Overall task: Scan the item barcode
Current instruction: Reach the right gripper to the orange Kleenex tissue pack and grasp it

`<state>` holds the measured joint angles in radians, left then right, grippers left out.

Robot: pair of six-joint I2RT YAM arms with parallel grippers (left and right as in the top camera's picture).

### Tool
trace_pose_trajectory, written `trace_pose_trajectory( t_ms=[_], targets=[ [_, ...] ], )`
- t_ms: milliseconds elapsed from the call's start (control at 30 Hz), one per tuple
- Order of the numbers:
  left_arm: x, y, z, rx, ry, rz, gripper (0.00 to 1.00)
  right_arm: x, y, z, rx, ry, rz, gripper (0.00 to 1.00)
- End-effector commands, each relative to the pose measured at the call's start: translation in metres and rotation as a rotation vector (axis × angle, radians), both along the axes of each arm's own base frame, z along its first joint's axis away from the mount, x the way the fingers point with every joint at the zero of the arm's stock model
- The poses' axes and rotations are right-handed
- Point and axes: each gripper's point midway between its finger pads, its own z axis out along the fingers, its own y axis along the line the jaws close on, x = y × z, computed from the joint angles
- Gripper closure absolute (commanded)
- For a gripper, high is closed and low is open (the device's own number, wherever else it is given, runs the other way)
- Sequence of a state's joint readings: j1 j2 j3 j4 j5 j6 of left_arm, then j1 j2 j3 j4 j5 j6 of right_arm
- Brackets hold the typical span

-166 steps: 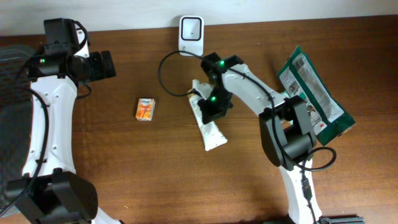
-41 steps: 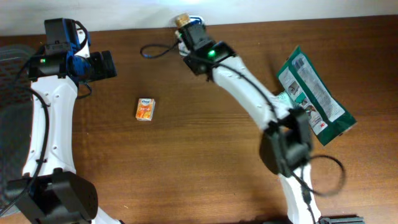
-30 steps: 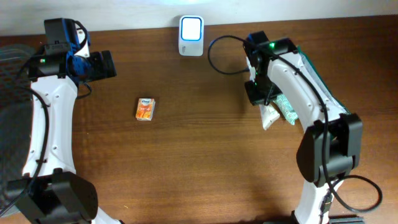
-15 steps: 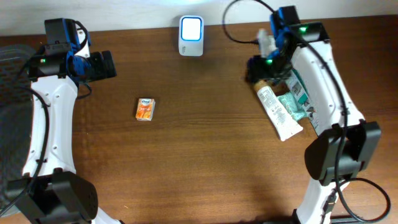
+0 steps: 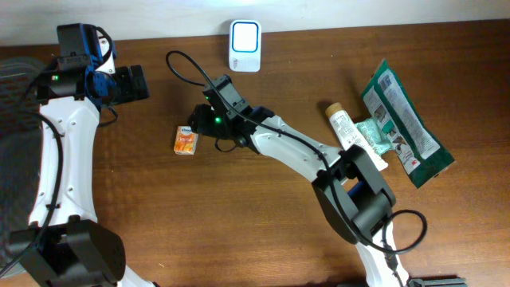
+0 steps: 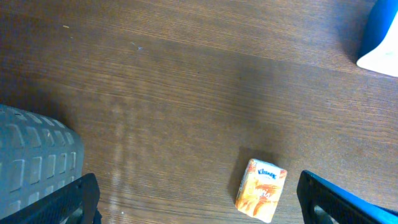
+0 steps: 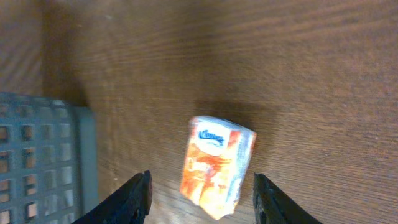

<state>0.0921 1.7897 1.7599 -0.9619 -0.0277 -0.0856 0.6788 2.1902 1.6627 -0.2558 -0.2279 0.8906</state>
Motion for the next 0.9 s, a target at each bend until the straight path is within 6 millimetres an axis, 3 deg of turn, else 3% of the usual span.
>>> trace_pose_trajectory(
  t_ms=[0,133,200,267,333,400,433,467,533,600,633,733,767,867],
  targets=[
    [-0.001,0.002,0.004,0.013,-0.009,-0.004,0.01,-0.002,0.005,-0.030,-0.031,0.017,-0.002,0.55],
    [-0.001,0.002,0.004,0.013,-0.009,-0.004,0.01,-0.015,0.026,-0.056,-0.071,-0.036,0.109,0.68],
    [-0.001,0.002,0.004,0.013,-0.009,-0.004,0.01,-0.023,0.038,-0.065,-0.091,-0.071,0.153,0.68],
    [-0.001,0.002,0.004,0.013,-0.009,-0.004,0.01,-0.030,0.038,-0.092,-0.125,-0.037,0.160,0.68],
    [-0.001,0.002,0.004,0.013,-0.009,-0.005,0.01,-0.031,0.035,-0.097,-0.137,-0.026,0.162,0.70],
    [-0.001,0.002,0.004,0.013,-0.009,-0.005,0.01,-0.033,0.028,-0.102,-0.176,-0.020,0.170,0.96],
    [-0.001,0.002,0.004,0.013,-0.009,-0.005,0.01,-0.034,0.023,-0.103,-0.192,0.000,0.168,0.96],
    [-0.001,0.002,0.004,0.013,-0.009,-0.005,0.01,-0.034,0.015,-0.102,-0.207,0.021,0.161,0.96],
    [-0.001,0.002,0.004,0.013,-0.009,-0.005,0.01,-0.031,-0.011,-0.065,-0.244,-0.017,0.278,0.96],
    [-0.001,0.002,0.004,0.013,-0.009,-0.005,0.01,-0.049,-0.037,-0.024,-0.238,-0.072,0.532,0.96],
    [-0.001,0.002,0.004,0.013,-0.009,-0.005,0.01,-0.063,-0.068,-0.014,-0.274,-0.057,0.655,0.96],
    [-0.001,0.002,0.004,0.013,-0.009,-0.005,0.01,-0.080,-0.129,-0.024,-0.390,-0.009,0.845,0.96],
    [-0.001,0.002,0.004,0.013,-0.009,-0.005,0.01,-0.075,-0.148,-0.031,-0.477,0.005,0.837,0.96],
    [-0.001,0.002,0.004,0.013,-0.009,-0.005,0.01,-0.059,-0.169,-0.041,-0.620,-0.001,0.797,0.92]
  ],
)
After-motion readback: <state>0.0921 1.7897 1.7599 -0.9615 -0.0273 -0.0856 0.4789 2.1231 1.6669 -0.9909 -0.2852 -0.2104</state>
